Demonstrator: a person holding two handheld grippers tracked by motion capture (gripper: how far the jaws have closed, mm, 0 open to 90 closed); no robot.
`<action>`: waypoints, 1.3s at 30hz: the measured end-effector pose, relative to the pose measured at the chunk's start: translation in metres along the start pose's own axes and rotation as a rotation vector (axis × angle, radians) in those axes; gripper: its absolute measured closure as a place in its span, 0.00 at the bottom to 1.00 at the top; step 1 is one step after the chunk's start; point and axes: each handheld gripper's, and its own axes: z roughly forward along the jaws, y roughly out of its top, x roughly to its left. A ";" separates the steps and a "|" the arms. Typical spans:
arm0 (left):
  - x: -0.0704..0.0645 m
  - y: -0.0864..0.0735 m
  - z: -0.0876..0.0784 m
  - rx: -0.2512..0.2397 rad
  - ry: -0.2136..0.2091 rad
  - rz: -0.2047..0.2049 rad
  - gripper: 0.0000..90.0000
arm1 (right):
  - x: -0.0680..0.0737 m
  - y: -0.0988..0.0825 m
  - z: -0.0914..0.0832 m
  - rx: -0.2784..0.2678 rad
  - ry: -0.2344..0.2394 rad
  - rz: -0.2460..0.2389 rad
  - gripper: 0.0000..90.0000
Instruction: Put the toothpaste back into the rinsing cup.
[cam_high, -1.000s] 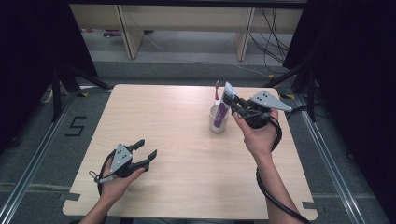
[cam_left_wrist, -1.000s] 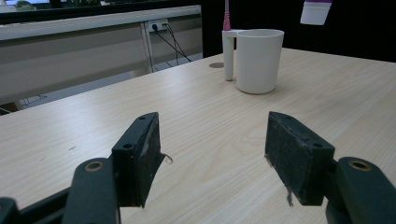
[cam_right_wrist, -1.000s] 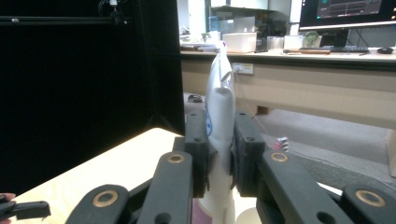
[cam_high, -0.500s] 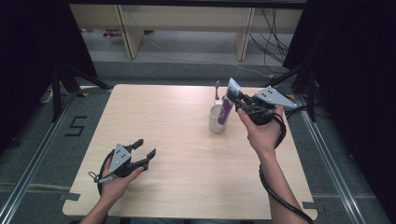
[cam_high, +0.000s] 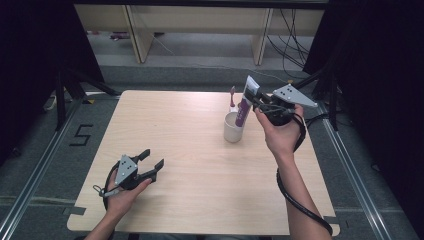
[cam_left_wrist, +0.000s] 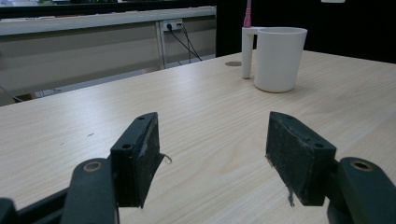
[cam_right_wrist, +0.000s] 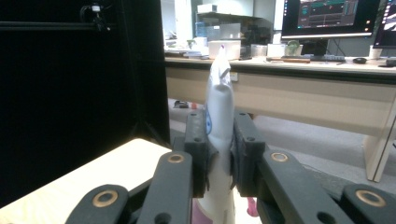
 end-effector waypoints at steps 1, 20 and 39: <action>0.000 -0.001 0.000 0.002 -0.003 0.002 0.38 | 0.000 0.001 0.002 0.002 -0.003 0.011 0.88; -0.004 -0.007 0.005 0.009 -0.015 0.018 0.38 | -0.011 -0.004 0.030 0.005 -0.053 -0.004 0.88; -0.006 -0.009 0.006 0.007 -0.021 0.024 0.37 | -0.023 -0.017 0.052 0.023 -0.098 0.022 0.88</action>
